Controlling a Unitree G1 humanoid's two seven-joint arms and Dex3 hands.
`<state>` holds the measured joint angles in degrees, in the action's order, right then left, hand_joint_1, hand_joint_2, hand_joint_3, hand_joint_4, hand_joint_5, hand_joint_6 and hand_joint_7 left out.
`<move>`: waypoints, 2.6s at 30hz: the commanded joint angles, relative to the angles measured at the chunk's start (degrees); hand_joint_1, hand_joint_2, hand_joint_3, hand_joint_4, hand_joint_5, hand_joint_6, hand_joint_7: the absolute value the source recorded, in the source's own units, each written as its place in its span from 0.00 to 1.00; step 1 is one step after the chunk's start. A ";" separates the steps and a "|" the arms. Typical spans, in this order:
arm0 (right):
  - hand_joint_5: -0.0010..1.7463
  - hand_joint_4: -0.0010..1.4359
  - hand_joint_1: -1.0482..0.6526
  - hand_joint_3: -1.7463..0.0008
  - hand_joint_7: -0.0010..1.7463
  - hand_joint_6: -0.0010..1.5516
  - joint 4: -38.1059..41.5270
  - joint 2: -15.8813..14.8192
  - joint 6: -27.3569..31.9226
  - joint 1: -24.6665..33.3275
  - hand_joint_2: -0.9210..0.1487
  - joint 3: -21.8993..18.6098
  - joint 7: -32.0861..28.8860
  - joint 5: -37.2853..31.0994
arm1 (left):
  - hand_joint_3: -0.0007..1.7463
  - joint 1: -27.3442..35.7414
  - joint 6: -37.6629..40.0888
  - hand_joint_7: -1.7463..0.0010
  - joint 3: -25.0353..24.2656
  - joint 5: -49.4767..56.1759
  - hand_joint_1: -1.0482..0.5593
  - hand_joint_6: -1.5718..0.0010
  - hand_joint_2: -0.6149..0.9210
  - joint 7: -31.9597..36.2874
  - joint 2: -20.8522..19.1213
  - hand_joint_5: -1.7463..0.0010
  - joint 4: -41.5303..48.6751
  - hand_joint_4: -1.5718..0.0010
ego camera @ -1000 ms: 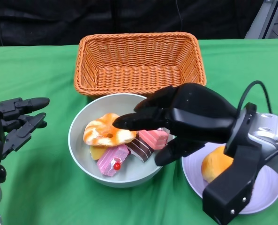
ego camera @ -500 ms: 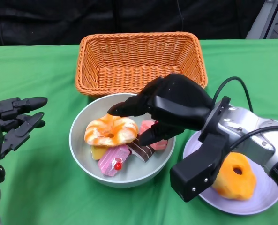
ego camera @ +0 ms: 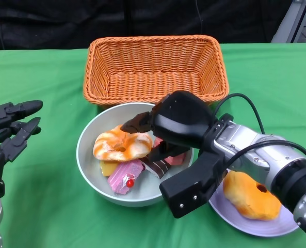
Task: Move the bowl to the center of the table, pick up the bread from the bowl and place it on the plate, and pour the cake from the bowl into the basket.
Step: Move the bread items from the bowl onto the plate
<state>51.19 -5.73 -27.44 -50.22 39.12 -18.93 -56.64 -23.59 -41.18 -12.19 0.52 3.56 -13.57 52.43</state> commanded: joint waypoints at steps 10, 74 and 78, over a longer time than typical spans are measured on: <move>0.00 0.47 0.09 0.98 0.00 0.34 8.34 4.67 6.16 -2.68 0.00 5.70 -7.53 -2.59 | 0.09 0.41 0.22 0.99 -0.24 -0.42 0.49 0.26 1.00 0.65 -0.17 0.40 -1.14 0.47; 0.61 0.57 0.48 1.00 0.00 0.76 6.69 1.02 -12.80 -1.55 0.05 -5.66 -16.07 15.06 | 0.10 -0.14 0.71 1.00 0.25 -1.14 0.50 0.27 1.00 -1.17 -0.59 0.41 0.16 0.47; 0.57 0.59 0.49 1.00 0.00 0.76 2.75 0.18 -13.93 0.70 0.06 -7.97 -11.88 17.70 | 0.10 -0.13 0.80 1.00 0.27 -0.94 0.49 0.27 1.00 -1.00 -0.70 0.41 0.21 0.47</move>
<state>56.06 -4.40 -40.25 -50.92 32.64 -32.60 -41.35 -23.58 -40.60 -11.48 -0.39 1.87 -13.13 52.53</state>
